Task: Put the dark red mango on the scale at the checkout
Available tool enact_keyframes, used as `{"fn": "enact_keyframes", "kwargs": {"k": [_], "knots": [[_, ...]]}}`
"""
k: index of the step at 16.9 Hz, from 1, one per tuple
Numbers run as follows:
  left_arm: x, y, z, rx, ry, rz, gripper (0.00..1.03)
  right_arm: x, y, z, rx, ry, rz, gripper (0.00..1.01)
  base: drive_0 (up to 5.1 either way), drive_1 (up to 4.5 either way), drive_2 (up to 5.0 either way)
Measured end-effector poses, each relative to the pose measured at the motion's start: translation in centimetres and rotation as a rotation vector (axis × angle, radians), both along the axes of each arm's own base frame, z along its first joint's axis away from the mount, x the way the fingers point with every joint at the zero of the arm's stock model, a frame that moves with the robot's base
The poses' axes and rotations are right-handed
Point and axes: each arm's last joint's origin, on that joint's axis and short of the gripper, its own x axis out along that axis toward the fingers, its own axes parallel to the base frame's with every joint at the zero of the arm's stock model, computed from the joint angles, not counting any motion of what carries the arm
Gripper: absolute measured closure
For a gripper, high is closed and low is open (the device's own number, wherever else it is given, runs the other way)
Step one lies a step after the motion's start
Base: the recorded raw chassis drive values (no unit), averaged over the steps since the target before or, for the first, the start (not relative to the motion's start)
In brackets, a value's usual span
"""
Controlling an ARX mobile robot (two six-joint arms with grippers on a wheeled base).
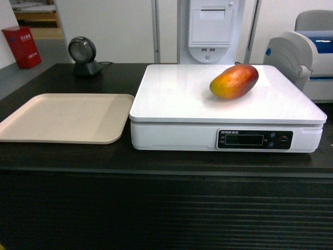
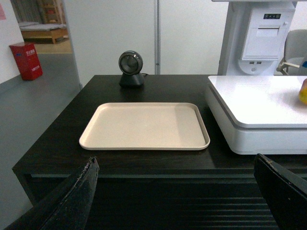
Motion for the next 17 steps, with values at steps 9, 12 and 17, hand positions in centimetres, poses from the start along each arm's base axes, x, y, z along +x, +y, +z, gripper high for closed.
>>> {"fn": "enact_keyframes", "kwargs": {"k": [9,12,17], "knots": [[0.00,0.00,0.00,0.000,0.000,0.000,0.05,0.00,0.00,0.00,0.000,0.000,0.000,0.03,0.0,0.00,0.0],[0.00,0.00,0.00,0.000,0.000,0.000,0.05,0.00,0.00,0.00,0.000,0.000,0.000,0.03,0.0,0.00,0.0],[0.00,0.00,0.00,0.003,0.000,0.000,0.05,0.00,0.00,-0.01,0.001,0.001,0.000,0.03,0.0,0.00,0.0]]}}
